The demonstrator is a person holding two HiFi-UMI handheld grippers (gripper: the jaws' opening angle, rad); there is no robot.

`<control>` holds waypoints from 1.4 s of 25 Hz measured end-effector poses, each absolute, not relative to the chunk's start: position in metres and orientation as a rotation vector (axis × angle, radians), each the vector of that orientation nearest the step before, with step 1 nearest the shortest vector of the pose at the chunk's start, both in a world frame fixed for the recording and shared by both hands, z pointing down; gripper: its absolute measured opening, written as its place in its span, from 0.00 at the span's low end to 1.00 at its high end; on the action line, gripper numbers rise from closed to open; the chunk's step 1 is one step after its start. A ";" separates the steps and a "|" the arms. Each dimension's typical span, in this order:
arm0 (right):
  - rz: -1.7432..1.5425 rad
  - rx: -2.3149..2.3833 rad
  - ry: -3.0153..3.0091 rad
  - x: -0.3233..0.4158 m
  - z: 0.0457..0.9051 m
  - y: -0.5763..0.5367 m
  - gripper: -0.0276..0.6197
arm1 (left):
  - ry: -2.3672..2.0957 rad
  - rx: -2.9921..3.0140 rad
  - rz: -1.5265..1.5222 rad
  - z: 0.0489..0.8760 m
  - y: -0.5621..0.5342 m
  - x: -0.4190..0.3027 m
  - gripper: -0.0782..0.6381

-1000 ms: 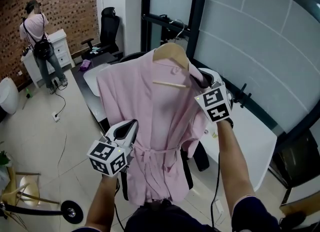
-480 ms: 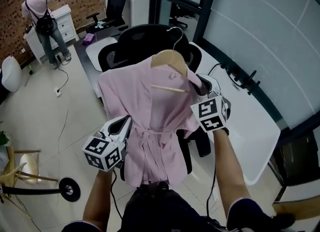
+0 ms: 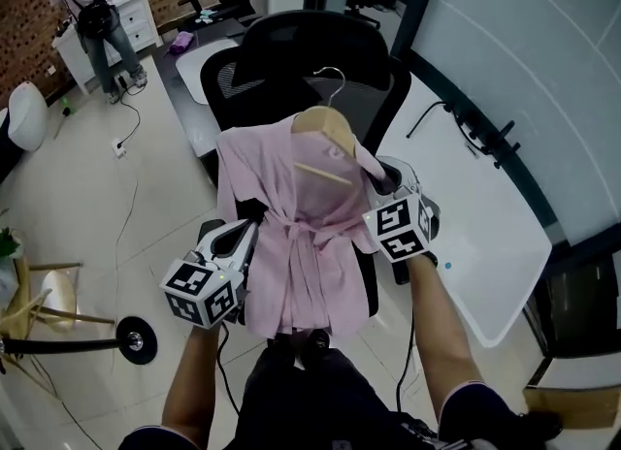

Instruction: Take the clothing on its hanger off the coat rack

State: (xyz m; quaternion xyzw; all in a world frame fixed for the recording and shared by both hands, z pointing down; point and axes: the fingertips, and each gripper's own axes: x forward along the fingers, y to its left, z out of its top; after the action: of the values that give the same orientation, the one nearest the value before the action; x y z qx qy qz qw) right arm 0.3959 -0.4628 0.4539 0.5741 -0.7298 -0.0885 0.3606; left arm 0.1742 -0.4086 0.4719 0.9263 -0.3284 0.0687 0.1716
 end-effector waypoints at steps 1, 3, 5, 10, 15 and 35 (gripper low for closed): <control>-0.211 1.457 -1.879 0.393 0.463 -0.461 0.17 | -0.935 2.622 0.197 0.474 -0.406 0.172 0.12; -0.176 1.432 -1.879 0.390 0.480 -0.456 0.17 | -0.937 2.608 0.203 0.480 -0.402 0.169 0.12; -0.144 1.424 -1.886 0.386 0.494 -0.452 0.16 | -0.937 2.596 0.211 0.486 -0.398 0.166 0.12; -0.065 1.396 -1.896 0.380 0.528 -0.443 0.16 | -0.935 2.552 0.233 0.507 -0.386 0.162 0.12; 0.021 1.358 -1.892 0.371 0.571 -0.433 0.16 | -0.919 2.513 0.256 0.528 -0.375 0.162 0.12; 0.486 1.264 -1.856 0.353 0.779 -0.412 0.17 | -0.869 2.380 0.326 0.645 -0.348 0.180 0.13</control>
State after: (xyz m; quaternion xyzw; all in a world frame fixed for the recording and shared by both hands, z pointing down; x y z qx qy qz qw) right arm 0.3529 -0.4118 0.7794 0.5019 -0.7369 0.1930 0.4096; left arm 0.1796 -0.3480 0.6447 0.8918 -0.3255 0.1223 0.2896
